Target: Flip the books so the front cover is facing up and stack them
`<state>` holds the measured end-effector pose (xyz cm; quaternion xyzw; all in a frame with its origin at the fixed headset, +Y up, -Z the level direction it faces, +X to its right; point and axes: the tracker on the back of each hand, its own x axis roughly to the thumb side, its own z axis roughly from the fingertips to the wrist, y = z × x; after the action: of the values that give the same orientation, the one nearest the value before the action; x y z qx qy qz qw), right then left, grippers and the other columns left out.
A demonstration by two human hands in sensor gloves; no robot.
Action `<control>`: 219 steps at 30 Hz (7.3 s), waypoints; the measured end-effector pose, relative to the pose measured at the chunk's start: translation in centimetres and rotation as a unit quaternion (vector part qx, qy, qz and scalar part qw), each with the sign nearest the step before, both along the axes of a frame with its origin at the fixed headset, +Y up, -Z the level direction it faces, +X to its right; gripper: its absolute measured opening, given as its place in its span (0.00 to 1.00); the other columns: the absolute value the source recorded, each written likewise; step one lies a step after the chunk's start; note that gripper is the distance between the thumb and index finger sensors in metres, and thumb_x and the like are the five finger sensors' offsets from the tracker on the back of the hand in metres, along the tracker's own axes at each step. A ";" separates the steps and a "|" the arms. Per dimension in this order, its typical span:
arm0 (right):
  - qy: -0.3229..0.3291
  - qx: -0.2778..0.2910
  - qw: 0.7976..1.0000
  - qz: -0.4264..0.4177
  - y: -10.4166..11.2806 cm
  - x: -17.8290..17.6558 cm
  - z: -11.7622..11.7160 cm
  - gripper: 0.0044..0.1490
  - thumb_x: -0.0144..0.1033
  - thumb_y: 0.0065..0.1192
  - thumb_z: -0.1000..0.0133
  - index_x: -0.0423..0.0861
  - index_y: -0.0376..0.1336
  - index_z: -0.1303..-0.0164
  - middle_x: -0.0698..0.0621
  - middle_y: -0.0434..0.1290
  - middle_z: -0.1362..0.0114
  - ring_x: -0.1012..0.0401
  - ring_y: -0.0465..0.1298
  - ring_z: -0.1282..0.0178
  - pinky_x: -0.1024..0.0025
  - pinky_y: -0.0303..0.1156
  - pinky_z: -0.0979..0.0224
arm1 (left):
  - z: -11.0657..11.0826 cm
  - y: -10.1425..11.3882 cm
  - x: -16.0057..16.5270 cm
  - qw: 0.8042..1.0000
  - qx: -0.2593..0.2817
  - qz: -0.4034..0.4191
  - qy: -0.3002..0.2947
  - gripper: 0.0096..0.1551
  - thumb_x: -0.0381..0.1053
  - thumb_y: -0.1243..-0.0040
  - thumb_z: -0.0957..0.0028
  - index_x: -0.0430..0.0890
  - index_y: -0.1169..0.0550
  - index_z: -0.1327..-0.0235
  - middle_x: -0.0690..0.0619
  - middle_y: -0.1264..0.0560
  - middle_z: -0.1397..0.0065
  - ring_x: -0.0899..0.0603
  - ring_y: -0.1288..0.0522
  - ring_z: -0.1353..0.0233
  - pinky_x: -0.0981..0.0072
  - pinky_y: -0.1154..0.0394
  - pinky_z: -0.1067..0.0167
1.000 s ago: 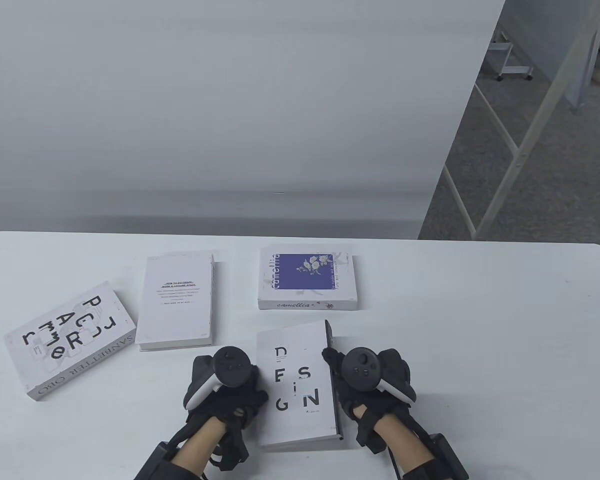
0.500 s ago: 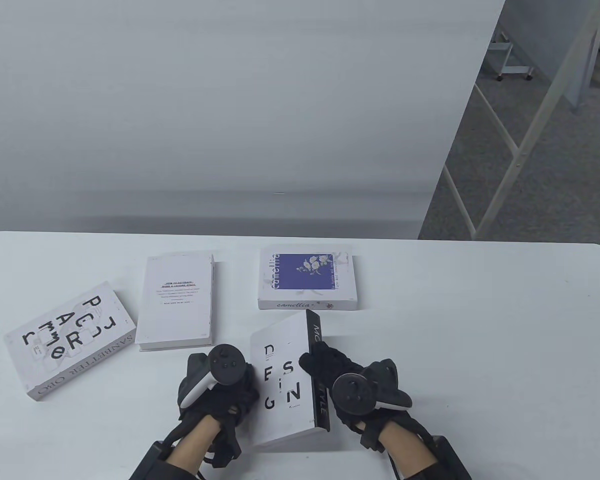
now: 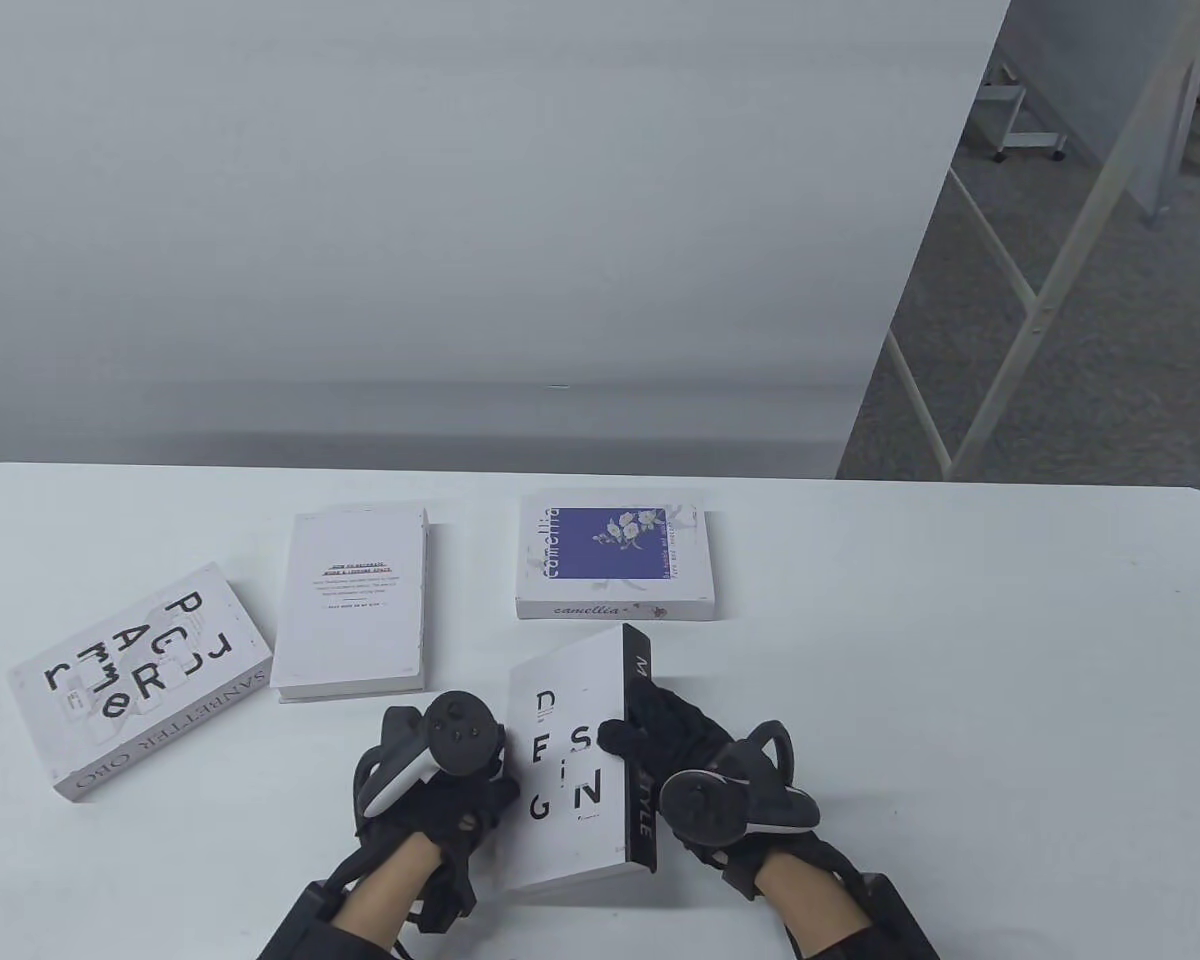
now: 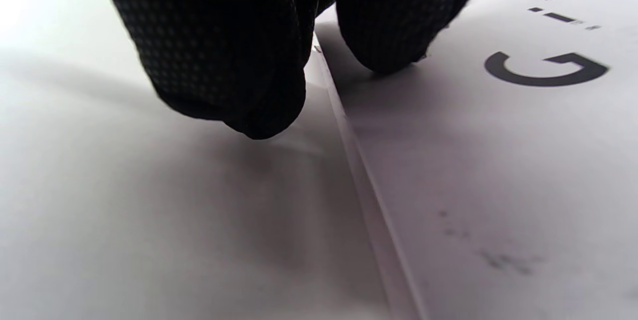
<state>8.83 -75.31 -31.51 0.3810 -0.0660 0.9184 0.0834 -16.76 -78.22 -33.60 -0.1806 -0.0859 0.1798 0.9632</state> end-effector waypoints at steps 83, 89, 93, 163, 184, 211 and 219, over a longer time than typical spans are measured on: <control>-0.339 -0.467 0.650 -0.494 -3.6 -2.0 -15.2 0.50 0.48 0.38 0.39 0.17 0.37 0.33 0.26 0.66 0.36 0.47 0.81 0.44 0.63 0.83 0.47 | 4.5 16.4 -7.1 0.956 0.255 -0.142 -0.011 0.69 0.74 0.38 0.63 0.34 0.46 0.19 0.26 0.56 0.20 0.15 0.62 0.28 0.20 0.54 0.35; -0.283 -0.421 0.741 -0.441 -1.4 -0.2 -13.2 0.48 0.48 0.41 0.40 0.26 0.36 0.28 0.25 0.61 0.31 0.40 0.76 0.38 0.53 0.78 0.43 | 3.9 15.2 -6.0 0.957 0.247 -0.152 -0.027 0.68 0.75 0.40 0.60 0.35 0.46 0.19 0.26 0.55 0.20 0.15 0.61 0.26 0.21 0.52 0.34; -0.262 -0.364 0.800 -0.399 0.0 1.3 -11.1 0.48 0.50 0.46 0.41 0.31 0.38 0.25 0.24 0.58 0.28 0.35 0.72 0.36 0.44 0.75 0.42 | 3.5 14.0 -5.0 0.956 0.247 -0.155 -0.039 0.64 0.75 0.45 0.55 0.35 0.47 0.19 0.27 0.55 0.19 0.16 0.58 0.24 0.21 0.49 0.33; -0.268 -0.135 0.953 -0.031 6.4 15.0 -1.5 0.53 0.56 0.57 0.43 0.39 0.42 0.19 0.26 0.45 0.18 0.22 0.48 0.24 0.15 0.47 0.38 | -12.5 2.9 -8.6 0.951 -0.014 -0.304 0.053 0.34 0.53 0.37 0.52 0.54 0.33 0.30 0.44 0.32 0.28 0.34 0.25 0.32 0.48 0.24 0.37; -0.252 -0.152 0.956 -0.002 4.7 13.5 -1.5 0.53 0.56 0.56 0.43 0.39 0.42 0.19 0.26 0.45 0.18 0.22 0.48 0.24 0.16 0.47 0.38 | -4.5 3.3 -2.5 0.946 0.023 -0.320 -0.042 0.34 0.58 0.33 0.57 0.54 0.27 0.35 0.46 0.26 0.34 0.38 0.18 0.39 0.53 0.19 0.44; -0.240 -0.185 0.951 0.052 1.3 11.6 -2.1 0.52 0.57 0.56 0.43 0.39 0.42 0.20 0.26 0.45 0.18 0.23 0.48 0.25 0.16 0.47 0.38 | -1.3 3.1 11.9 0.940 0.092 -0.277 -0.176 0.36 0.61 0.32 0.57 0.53 0.27 0.34 0.47 0.25 0.34 0.41 0.17 0.42 0.59 0.17 0.48; -0.216 -0.197 0.954 0.061 -0.2 10.1 -2.3 0.52 0.57 0.56 0.43 0.38 0.43 0.20 0.26 0.46 0.19 0.24 0.50 0.25 0.20 0.49 0.36 | -0.2 3.3 14.2 0.946 0.097 -0.236 -0.201 0.36 0.61 0.33 0.57 0.53 0.27 0.34 0.47 0.25 0.33 0.41 0.17 0.42 0.59 0.17 0.48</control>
<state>18.95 -75.54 -33.82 0.1525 0.1236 0.9769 0.0845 -2.53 -74.88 -33.79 -0.1338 -0.2494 -0.1014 0.9537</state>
